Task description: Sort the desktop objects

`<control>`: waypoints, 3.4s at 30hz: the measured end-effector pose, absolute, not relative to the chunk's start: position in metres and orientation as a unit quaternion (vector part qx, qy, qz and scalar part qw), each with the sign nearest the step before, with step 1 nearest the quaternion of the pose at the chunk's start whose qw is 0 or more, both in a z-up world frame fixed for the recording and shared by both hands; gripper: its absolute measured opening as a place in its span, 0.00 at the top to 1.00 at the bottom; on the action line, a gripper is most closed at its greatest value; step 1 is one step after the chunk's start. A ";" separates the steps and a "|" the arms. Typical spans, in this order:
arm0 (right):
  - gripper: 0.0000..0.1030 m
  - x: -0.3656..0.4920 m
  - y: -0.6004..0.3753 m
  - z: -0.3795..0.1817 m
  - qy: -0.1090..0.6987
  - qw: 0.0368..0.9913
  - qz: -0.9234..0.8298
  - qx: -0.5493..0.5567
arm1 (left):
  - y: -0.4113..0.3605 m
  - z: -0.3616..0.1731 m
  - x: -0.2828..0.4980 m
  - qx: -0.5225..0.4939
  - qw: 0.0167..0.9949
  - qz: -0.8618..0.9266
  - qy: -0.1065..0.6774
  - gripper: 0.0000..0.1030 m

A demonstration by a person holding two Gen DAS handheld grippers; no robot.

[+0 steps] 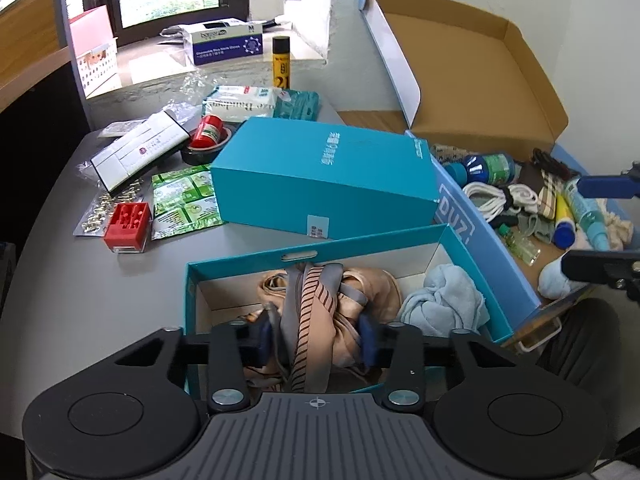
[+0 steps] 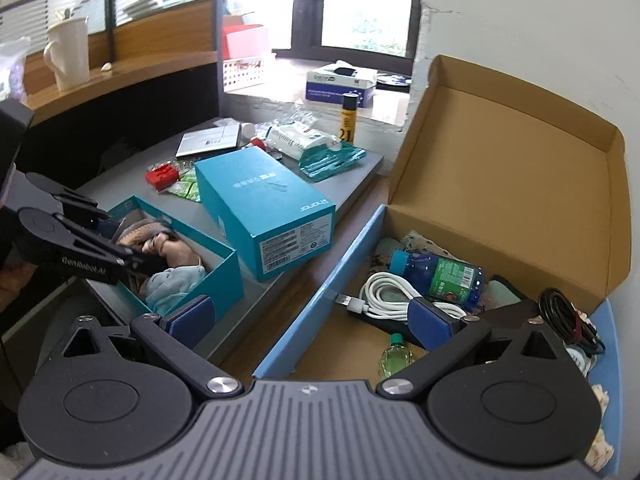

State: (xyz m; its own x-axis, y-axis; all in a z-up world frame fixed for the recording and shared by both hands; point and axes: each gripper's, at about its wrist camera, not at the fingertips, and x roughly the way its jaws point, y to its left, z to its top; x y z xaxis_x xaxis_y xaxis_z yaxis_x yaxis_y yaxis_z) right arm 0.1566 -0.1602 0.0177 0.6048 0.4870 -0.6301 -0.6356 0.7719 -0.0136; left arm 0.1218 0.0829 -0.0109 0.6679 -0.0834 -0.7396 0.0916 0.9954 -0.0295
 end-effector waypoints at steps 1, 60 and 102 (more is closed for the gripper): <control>0.00 0.157 -0.159 0.019 0.316 0.885 0.322 -0.120 | 0.084 -0.009 0.120 0.002 0.915 -0.047 0.401 0.62; 0.72 0.207 -0.017 0.031 0.511 0.635 0.507 -0.283 | 0.127 0.035 0.066 -0.010 0.962 -0.024 0.273 0.62; 0.65 0.215 -0.204 -0.026 0.500 0.782 0.371 -0.029 | 0.027 0.063 0.101 -0.002 0.963 -0.103 0.248 0.61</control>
State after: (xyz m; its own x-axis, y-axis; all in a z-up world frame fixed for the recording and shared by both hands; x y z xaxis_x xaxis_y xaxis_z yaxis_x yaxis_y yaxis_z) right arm 0.2151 -0.2043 -0.0261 0.2245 0.5508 -0.8039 -0.6095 0.7230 0.3251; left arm 0.1009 0.0274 0.0633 0.8554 -0.2004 -0.4776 0.1981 0.9786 -0.0559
